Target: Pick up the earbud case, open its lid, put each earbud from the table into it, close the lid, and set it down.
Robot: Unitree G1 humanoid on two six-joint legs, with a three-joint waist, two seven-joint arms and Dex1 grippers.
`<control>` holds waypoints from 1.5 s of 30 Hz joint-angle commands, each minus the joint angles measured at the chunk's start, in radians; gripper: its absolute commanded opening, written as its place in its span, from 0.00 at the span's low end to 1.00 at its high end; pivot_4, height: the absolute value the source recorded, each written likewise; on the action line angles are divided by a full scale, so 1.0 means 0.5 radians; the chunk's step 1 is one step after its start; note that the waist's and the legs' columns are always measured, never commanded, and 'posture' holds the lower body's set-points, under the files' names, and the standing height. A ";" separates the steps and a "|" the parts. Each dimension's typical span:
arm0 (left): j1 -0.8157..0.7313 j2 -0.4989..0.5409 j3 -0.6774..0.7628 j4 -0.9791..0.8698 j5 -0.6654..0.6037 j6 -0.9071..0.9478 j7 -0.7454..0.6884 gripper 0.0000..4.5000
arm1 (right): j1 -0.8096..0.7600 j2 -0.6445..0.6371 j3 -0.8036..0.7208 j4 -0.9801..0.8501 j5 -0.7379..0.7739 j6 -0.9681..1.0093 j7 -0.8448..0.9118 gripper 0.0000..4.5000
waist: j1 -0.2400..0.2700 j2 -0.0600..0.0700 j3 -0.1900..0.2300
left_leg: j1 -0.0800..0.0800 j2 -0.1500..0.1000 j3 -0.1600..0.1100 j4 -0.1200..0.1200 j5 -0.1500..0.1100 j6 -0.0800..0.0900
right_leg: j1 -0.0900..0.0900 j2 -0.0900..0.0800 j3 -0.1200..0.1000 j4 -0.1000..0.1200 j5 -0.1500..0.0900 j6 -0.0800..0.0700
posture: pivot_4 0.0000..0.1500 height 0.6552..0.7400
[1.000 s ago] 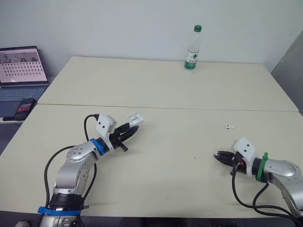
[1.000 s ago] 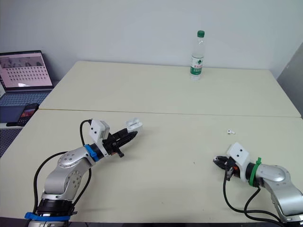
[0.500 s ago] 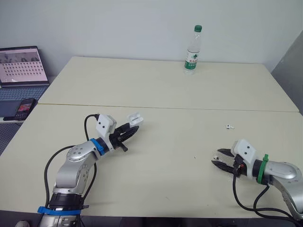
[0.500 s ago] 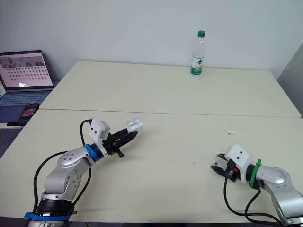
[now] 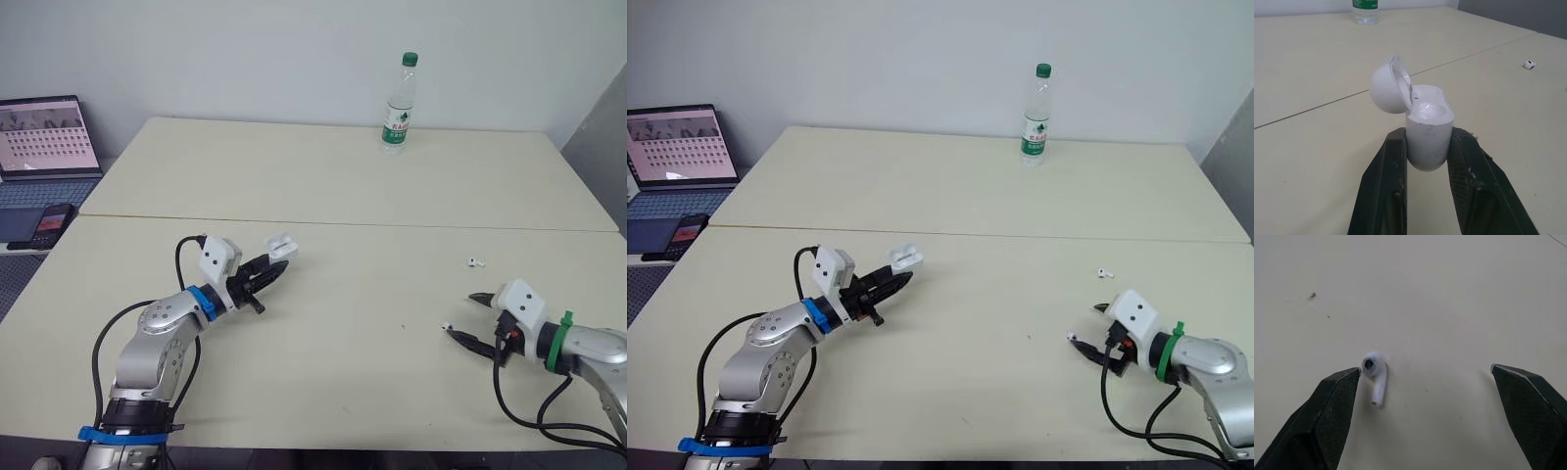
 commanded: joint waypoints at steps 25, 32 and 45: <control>-0.036 -0.013 -0.019 -0.090 -0.009 0.026 0.028 0.17 | -0.044 -0.024 -0.116 -0.098 0.184 0.074 0.019 1.00 | 0.000 0.000 0.000 | 0.000 0.000 -0.001 0.000 0.000 0.000 | 0.000 0.001 0.000 0.001 0.000 0.000 | 1.00 0.95; -0.035 -0.009 -0.017 -0.110 -0.009 0.047 0.037 0.17 | -0.014 -0.020 -0.073 -0.087 0.112 0.069 -0.012 1.00 | 0.000 0.000 0.000 | 0.000 -0.001 0.000 0.000 0.000 0.000 | 0.001 0.001 0.000 0.001 0.000 0.000 | 1.00 0.95; -0.040 -0.008 -0.017 -0.112 -0.009 0.057 0.032 0.17 | -0.012 -0.017 -0.026 -0.073 0.040 0.045 -0.063 1.00 | 0.000 0.000 0.000 | 0.000 -0.001 0.000 0.001 0.000 0.000 | 0.001 0.002 0.000 0.001 0.000 0.000 | 1.00 0.95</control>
